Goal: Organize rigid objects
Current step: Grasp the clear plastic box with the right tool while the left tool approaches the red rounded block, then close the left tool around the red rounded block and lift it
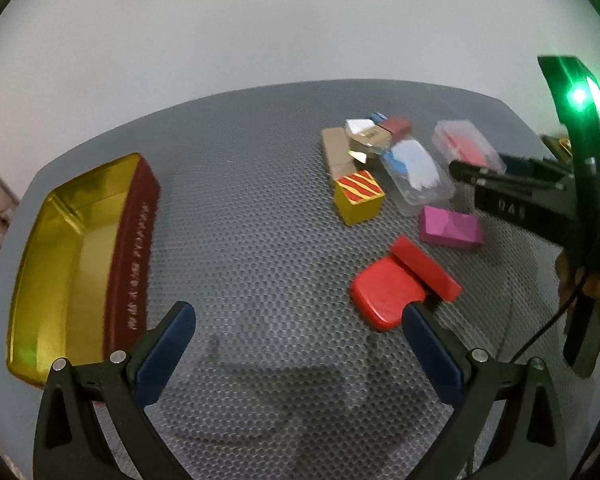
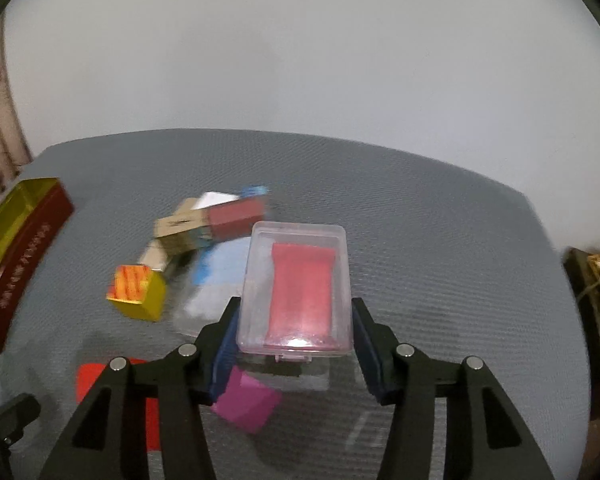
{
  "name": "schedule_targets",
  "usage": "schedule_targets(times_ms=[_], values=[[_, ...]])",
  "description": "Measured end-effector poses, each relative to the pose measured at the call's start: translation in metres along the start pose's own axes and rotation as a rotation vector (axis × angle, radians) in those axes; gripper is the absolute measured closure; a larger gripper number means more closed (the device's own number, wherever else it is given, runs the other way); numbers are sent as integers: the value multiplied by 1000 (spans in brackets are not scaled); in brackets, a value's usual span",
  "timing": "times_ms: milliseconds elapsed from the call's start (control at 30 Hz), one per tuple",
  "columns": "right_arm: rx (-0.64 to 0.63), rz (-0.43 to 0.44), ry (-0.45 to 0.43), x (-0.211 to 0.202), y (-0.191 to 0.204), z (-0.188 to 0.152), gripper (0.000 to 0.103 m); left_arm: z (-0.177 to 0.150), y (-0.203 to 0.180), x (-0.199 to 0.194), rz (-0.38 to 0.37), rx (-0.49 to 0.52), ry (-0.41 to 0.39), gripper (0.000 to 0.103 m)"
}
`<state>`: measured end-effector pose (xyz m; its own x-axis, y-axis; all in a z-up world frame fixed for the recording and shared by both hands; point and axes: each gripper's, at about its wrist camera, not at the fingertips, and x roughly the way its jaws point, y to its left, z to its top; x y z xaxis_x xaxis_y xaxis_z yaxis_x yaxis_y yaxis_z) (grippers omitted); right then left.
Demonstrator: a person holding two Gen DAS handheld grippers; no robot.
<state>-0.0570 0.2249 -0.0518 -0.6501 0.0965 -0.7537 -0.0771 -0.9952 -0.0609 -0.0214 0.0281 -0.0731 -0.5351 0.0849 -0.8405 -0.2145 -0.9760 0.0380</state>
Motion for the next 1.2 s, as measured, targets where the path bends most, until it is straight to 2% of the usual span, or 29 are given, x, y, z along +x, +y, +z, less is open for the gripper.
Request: schedule_targets(times_ms=[200,467,567,667,800,933,967,1000,1200], values=[[21,-89,16,2,-21,-11,50,-6,-12,17,-43,54,14,0],[104,-122,56,15,-37,-27,50,-2,-29,41,-85,96,34,0],[132,-113,67,25,-33,-26,50,3,-35,53,-70,138,37,0],[153,-104,73,9,-62,-41,50,8,-37,65,-72,166,42,1],[128,-121,56,10,-57,-41,50,12,-40,76,-94,177,39,2],[145,-124,52,15,-50,-39,50,14,-38,78,-122,120,42,13],[148,-124,52,17,-51,-39,50,11,-39,75,-122,114,33,20],[153,-124,51,17,-46,-39,50,7,-41,73,-123,115,28,20],[165,-128,51,22,-45,-35,50,9,-51,67,-128,124,7,50]])
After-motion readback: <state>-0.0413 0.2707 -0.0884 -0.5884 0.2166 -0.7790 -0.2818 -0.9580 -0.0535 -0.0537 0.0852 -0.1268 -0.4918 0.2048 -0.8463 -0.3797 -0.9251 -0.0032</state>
